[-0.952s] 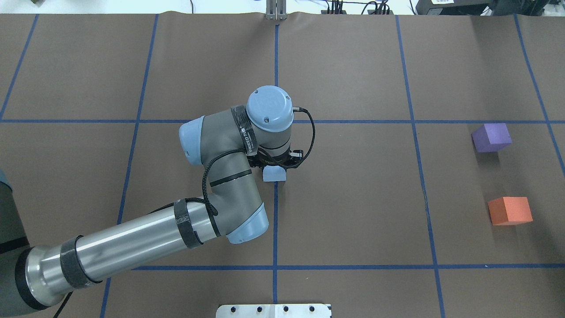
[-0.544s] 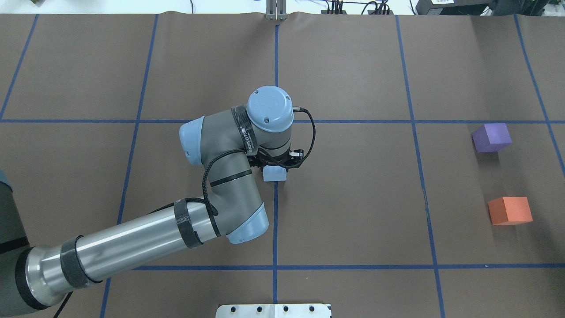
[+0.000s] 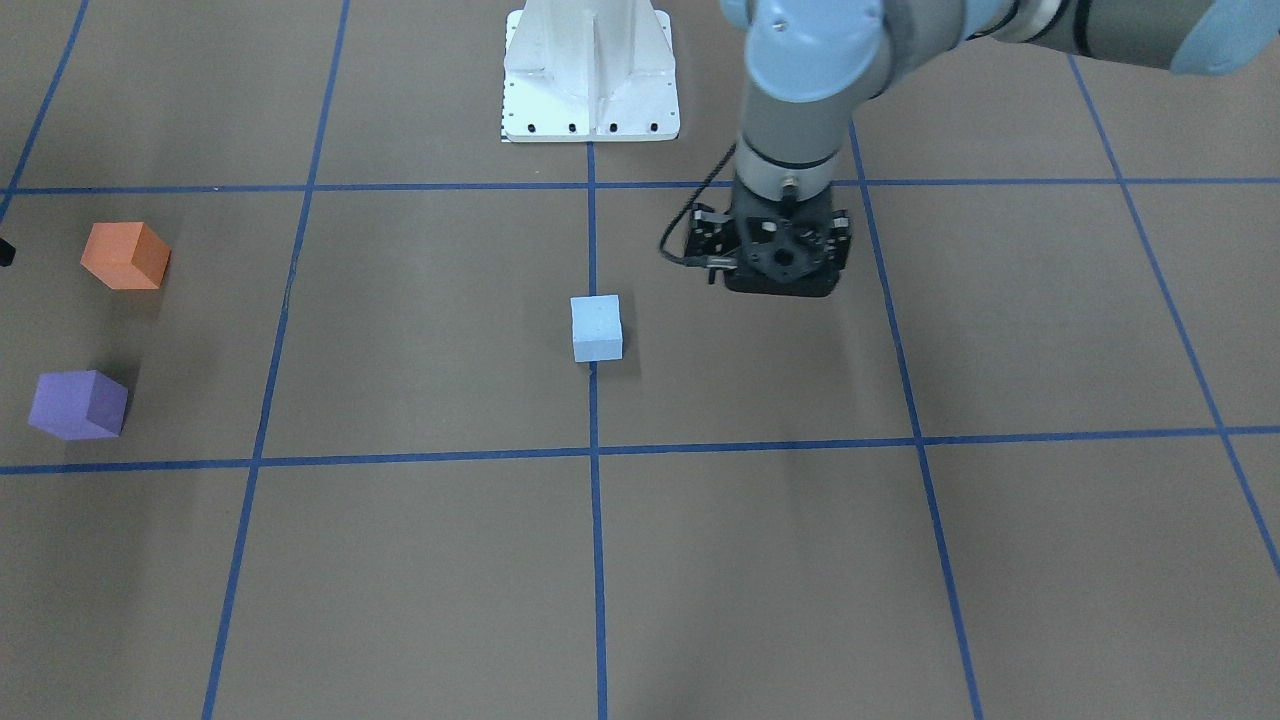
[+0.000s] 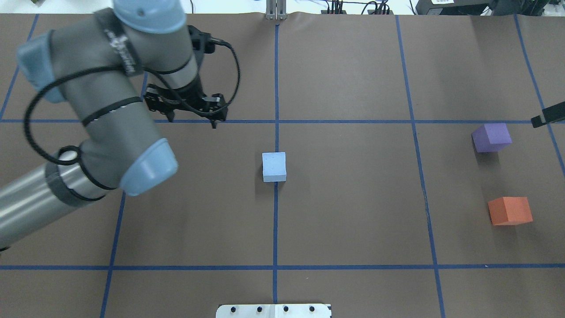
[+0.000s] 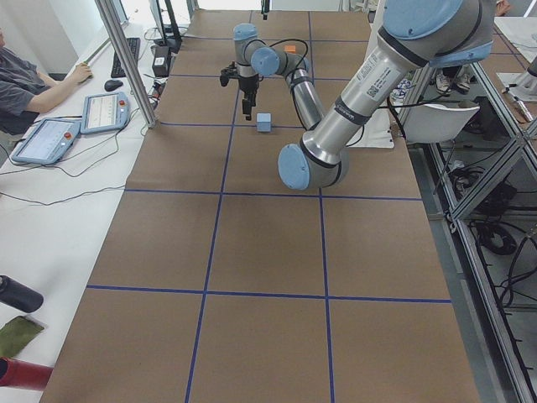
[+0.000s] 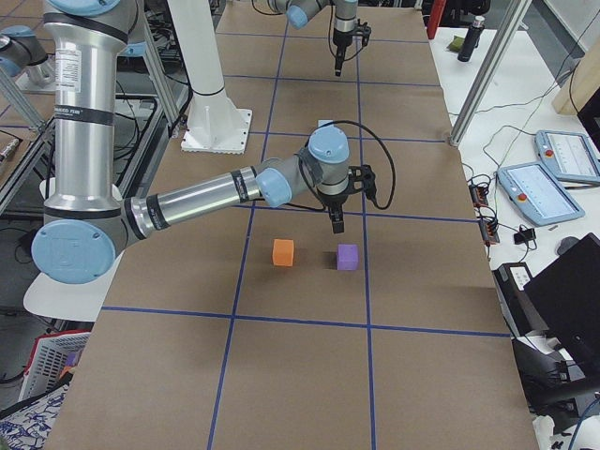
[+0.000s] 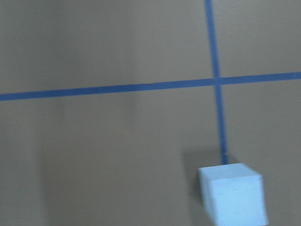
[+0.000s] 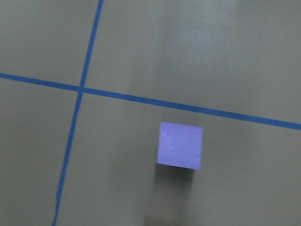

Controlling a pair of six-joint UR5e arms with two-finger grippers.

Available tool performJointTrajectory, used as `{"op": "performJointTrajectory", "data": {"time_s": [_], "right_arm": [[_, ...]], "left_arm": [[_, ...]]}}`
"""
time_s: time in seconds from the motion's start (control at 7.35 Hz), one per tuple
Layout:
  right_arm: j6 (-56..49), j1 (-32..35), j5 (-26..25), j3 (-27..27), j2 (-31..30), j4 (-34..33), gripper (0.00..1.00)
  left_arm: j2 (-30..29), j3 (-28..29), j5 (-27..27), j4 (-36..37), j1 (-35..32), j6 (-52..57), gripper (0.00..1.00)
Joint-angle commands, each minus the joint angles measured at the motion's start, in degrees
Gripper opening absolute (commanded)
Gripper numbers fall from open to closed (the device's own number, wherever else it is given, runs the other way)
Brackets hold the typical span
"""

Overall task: Place blue block between orange and purple blocks
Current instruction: 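Release the cube and withdraw the left arm while the right arm reaches in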

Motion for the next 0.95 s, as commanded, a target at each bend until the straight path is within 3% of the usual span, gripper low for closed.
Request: {"op": "performJointTrajectory", "data": {"time_s": [0.0, 0.27, 0.54, 0.82], "right_arm": [[17.34, -11.24, -4.5, 1.61, 8.48, -0.18, 1.0], [34.12, -27.03, -17.3, 1.44, 17.61, -2.18, 1.0], [39.2, -37.45, -28.66, -2.31, 36.02, -21.26, 1.0], [41.49, -40.99, -31.5, -12.75, 46.0, -22.42, 1.0]], "left_arm": [[14.35, -4.95, -6.0, 1.37, -14.19, 24.53, 1.0], [25.07, -3.9, -9.17, 0.76, -27.03, 44.24, 1.0], [29.58, 2.58, -12.33, 0.75, -37.59, 63.23, 1.0], [33.45, 9.44, -12.61, -1.0, -46.65, 73.83, 1.0]]}}
